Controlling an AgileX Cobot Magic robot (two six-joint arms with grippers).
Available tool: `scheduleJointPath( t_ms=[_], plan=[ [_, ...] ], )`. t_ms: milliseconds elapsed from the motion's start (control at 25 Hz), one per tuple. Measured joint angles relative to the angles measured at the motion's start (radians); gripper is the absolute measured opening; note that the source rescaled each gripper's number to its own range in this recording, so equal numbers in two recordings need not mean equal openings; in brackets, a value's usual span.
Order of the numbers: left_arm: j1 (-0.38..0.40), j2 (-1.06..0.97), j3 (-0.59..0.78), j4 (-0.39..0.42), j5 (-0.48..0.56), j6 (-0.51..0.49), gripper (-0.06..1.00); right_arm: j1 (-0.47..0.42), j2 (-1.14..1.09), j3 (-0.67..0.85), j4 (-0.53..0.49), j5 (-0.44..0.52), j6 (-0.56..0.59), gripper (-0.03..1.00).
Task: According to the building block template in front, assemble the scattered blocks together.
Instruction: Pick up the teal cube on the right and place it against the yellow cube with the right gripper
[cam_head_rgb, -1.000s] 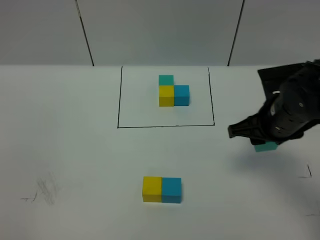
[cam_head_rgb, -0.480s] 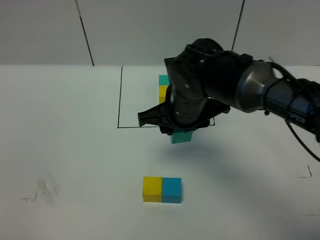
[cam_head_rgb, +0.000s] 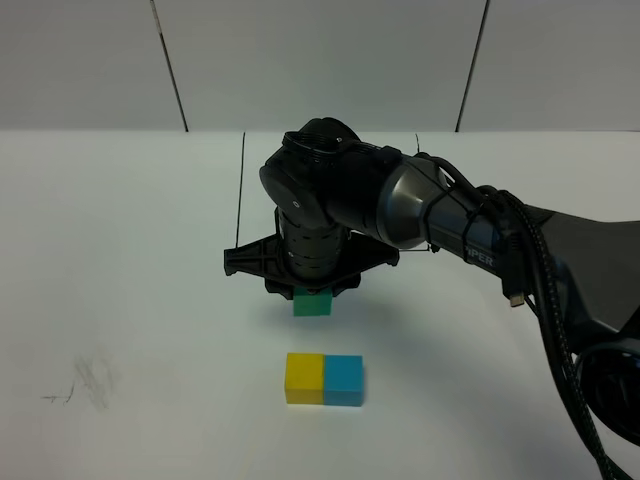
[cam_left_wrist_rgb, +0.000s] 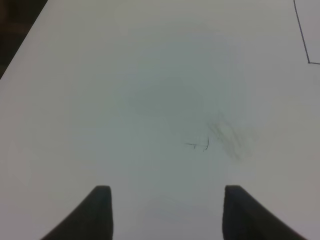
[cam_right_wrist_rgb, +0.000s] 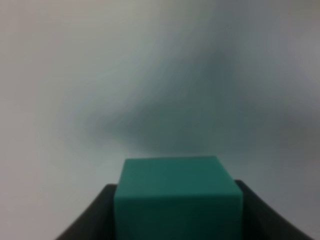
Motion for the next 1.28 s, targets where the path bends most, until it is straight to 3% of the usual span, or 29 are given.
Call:
scheduleJointPath(
  t_ms=[280,560,840,1280],
  plan=[
    [0.000,0.000,0.000,0.000,0.000,0.000,0.11,0.001,0.035,0.000,0.007,0.015,0.054,0.25],
    [0.000,0.000,0.000,0.000,0.000,0.000,0.11,0.051,0.069,0.000,-0.149,0.013,0.131,0.25],
    [0.000,0.000,0.000,0.000,0.000,0.000,0.11,0.070,0.077,0.000,-0.150,0.012,0.181,0.25],
    [0.000,0.000,0.000,0.000,0.000,0.000,0.11,0.077,0.077,0.000,-0.110,0.025,0.169,0.25]
  ],
)
